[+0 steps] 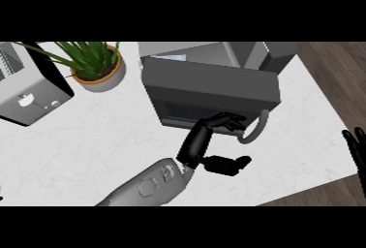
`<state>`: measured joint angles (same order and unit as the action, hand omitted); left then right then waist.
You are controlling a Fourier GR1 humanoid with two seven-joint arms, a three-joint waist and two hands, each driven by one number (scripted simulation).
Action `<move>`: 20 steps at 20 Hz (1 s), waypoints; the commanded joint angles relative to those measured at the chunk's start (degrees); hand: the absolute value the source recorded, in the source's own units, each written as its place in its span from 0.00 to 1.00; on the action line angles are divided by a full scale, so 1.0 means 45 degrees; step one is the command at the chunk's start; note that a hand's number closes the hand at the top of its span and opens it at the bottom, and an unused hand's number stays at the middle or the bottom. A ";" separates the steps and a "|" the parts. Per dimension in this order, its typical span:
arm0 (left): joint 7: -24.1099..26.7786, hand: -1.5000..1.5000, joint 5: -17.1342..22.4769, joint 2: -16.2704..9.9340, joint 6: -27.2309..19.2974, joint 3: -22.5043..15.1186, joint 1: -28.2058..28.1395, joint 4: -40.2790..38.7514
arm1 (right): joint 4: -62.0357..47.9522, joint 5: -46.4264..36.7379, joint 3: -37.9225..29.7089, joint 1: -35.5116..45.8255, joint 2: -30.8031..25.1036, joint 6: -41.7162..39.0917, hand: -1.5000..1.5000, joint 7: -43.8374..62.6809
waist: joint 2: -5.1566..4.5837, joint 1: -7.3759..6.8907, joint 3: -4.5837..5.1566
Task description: Pick up the milk, place it into the microwave and close the microwave
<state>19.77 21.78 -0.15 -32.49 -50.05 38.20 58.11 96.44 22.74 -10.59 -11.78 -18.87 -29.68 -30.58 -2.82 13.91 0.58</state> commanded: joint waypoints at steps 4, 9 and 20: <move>0.0853 0.00 0.1184 0.0032 -0.0721 0.0699 0.1353 -0.0746 | 0.0259 0.0708 -0.0125 0.0286 -0.0413 -0.0372 0.00 0.0445 | -0.0206 0.0691 -0.0032; 0.1117 0.00 0.1835 0.0032 -0.0944 0.0868 0.2086 -0.1252 | 0.0403 0.1242 -0.0195 0.0787 -0.0684 -0.0585 0.00 0.0689 | -0.0359 0.1083 -0.0042; 0.1914 0.00 0.2900 0.0032 -0.1141 0.1030 0.3200 -0.2401 | 0.0482 0.2348 -0.0130 0.1550 -0.1256 -0.1117 0.00 0.1319 | -0.0565 0.1513 -0.0069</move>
<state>27.29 33.26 -0.02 -37.19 -46.42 50.37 49.69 98.50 31.76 -11.21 -5.65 -23.68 -33.90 -25.54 -5.07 20.20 0.30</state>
